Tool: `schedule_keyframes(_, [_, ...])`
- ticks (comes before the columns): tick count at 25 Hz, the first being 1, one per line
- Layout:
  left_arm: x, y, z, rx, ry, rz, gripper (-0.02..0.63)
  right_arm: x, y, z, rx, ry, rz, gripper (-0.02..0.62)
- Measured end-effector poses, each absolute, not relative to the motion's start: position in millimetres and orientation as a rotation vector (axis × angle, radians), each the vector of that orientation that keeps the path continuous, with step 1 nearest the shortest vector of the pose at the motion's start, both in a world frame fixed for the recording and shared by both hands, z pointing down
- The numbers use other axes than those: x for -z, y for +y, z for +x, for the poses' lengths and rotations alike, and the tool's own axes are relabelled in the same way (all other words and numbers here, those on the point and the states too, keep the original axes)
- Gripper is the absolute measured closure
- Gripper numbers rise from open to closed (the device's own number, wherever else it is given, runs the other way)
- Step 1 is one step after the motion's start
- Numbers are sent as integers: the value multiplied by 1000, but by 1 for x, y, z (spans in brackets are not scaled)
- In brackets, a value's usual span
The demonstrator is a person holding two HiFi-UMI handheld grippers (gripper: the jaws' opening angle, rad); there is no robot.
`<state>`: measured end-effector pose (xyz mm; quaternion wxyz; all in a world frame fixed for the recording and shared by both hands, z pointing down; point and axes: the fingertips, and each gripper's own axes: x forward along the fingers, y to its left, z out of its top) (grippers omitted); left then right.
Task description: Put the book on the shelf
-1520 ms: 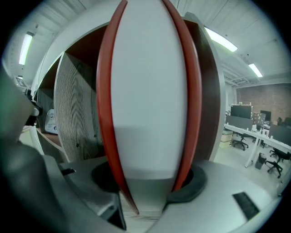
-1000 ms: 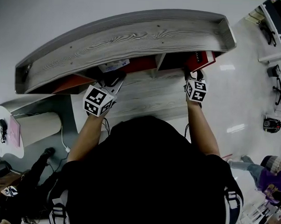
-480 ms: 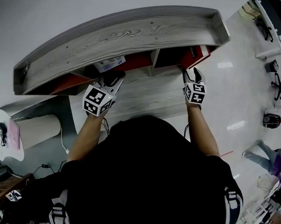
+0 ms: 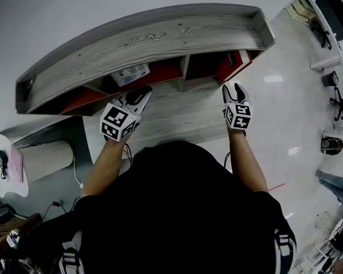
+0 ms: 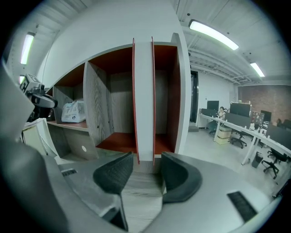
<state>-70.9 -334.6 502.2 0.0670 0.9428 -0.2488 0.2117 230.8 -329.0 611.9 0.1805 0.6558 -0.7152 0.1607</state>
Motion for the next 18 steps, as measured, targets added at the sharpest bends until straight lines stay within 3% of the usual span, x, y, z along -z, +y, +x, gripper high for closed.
schedule_keyframes(10, [-501,-315,-61,-632,-748,2851,584,-593,-312,234,-423,-2064,1865,474])
schedule_keyframes(18, [-498,-294,-52,-634,-760,2855,584,-575,-299,236,-400,-2112,1870,504])
